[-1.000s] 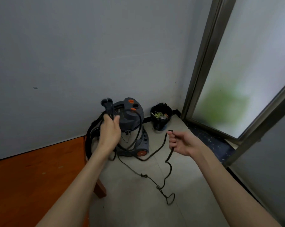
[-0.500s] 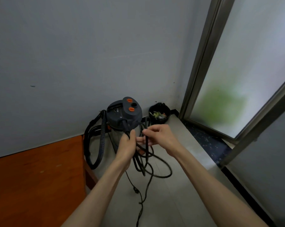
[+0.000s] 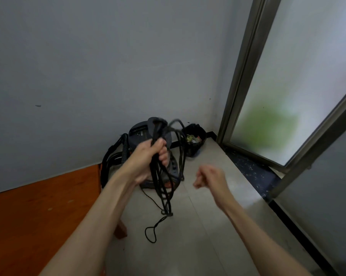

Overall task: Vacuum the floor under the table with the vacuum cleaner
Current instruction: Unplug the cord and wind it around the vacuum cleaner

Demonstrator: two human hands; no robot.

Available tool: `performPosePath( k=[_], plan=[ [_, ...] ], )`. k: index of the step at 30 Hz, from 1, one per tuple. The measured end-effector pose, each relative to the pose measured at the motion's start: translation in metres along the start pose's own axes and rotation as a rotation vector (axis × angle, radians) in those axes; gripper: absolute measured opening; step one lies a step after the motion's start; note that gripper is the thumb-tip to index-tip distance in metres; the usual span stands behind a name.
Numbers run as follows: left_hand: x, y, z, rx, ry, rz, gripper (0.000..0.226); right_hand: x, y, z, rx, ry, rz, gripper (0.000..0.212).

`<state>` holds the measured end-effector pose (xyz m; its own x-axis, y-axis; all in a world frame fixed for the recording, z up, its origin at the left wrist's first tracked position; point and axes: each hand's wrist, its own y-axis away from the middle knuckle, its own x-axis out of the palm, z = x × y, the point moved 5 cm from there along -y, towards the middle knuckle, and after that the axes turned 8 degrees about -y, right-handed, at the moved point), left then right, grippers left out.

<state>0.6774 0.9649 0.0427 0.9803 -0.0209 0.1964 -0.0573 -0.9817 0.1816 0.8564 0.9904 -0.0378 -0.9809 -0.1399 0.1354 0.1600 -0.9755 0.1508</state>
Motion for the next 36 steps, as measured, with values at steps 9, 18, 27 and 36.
performPosePath(
  k=[9,18,27,36],
  plan=[
    [0.034,-0.011,-0.084,0.27,0.215,-0.041,0.036,0.048,-0.002,-0.083,0.194,0.484,0.481,0.018],
    [-0.009,-0.006,-0.093,0.346,0.124,-0.315,0.038,-0.082,-0.037,-0.117,0.549,0.647,-0.02,0.039],
    [-0.036,-0.047,0.044,0.05,-0.816,-0.517,0.012,-0.018,-0.078,-0.05,0.959,-0.609,-0.019,0.027],
    [-0.022,-0.127,0.104,-0.044,-0.315,-0.226,0.023,0.07,-0.197,0.027,0.764,-0.965,-0.019,0.019]
  ],
)
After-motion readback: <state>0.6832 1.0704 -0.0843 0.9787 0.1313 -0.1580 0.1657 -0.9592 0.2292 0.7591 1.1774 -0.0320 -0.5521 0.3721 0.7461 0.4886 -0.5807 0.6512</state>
